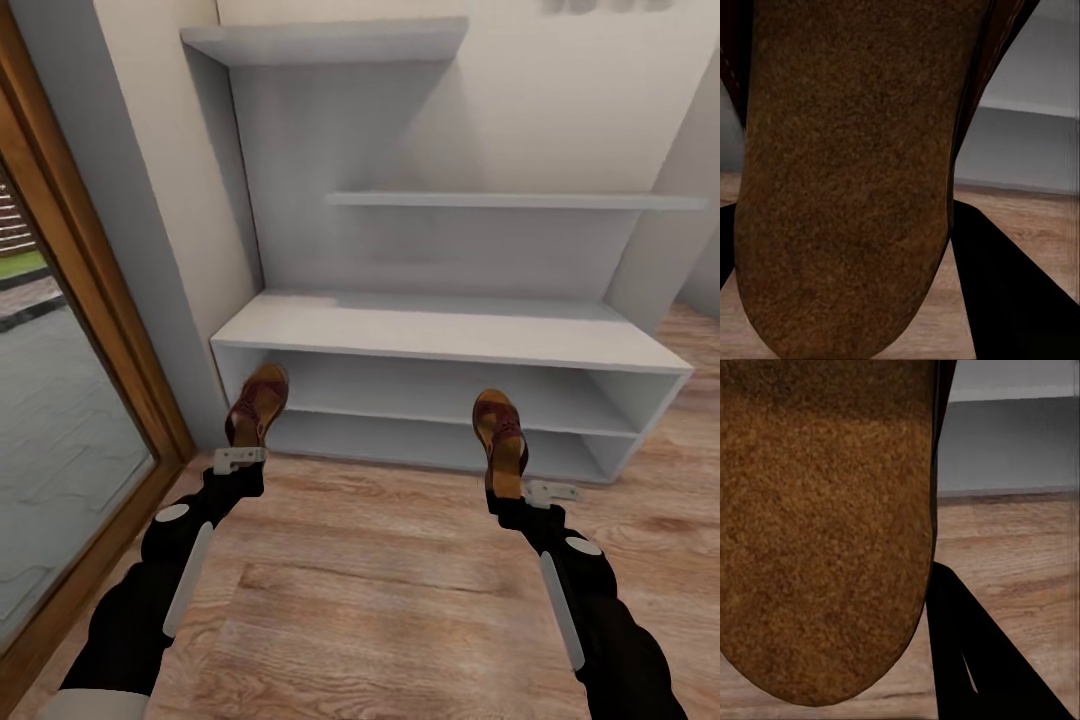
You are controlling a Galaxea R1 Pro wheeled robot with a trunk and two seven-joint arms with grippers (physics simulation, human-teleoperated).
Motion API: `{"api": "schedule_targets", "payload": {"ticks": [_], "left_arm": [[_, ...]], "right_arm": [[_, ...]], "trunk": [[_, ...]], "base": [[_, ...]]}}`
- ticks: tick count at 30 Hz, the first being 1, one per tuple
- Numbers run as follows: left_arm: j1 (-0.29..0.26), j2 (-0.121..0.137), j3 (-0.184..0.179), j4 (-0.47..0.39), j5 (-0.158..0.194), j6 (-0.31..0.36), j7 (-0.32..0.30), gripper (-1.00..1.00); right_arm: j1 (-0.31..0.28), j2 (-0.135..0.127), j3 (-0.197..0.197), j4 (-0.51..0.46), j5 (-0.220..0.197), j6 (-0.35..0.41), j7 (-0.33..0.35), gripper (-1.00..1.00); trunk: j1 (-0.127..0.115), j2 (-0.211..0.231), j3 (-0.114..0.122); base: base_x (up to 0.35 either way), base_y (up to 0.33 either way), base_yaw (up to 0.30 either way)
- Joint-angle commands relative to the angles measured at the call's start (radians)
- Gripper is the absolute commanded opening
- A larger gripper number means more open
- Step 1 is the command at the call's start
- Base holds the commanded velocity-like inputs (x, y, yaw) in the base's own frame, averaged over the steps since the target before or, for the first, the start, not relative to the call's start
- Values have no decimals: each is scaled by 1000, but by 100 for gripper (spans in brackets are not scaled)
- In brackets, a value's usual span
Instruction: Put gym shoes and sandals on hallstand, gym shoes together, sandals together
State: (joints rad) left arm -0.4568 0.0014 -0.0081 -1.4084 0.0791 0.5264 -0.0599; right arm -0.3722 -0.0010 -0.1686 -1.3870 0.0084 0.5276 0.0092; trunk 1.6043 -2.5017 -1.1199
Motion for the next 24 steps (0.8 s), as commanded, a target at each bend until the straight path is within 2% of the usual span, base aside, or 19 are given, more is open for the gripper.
{"api": "schedule_targets", "payload": {"ticks": [1,7,15,24], "left_arm": [[0,0,0,-1,7,6,-2,-100],[0,0,0,-1,7,6,-2,-100],[0,0,0,-1,7,6,-1,-100],[0,0,0,-1,7,6,-1,-100]], "right_arm": [[-1,0,0,-1,-2,6,-2,-100],[-1,0,0,-1,-2,6,-2,-100],[-1,0,0,-1,-2,6,-2,-100],[-1,0,0,-1,-2,6,-3,-100]], "trunk": [[0,0,-1],[0,0,-1],[0,0,-1],[0,0,-1]], "base": [[0,12,-256],[0,4,-192],[0,110,-18],[0,16,0]]}}
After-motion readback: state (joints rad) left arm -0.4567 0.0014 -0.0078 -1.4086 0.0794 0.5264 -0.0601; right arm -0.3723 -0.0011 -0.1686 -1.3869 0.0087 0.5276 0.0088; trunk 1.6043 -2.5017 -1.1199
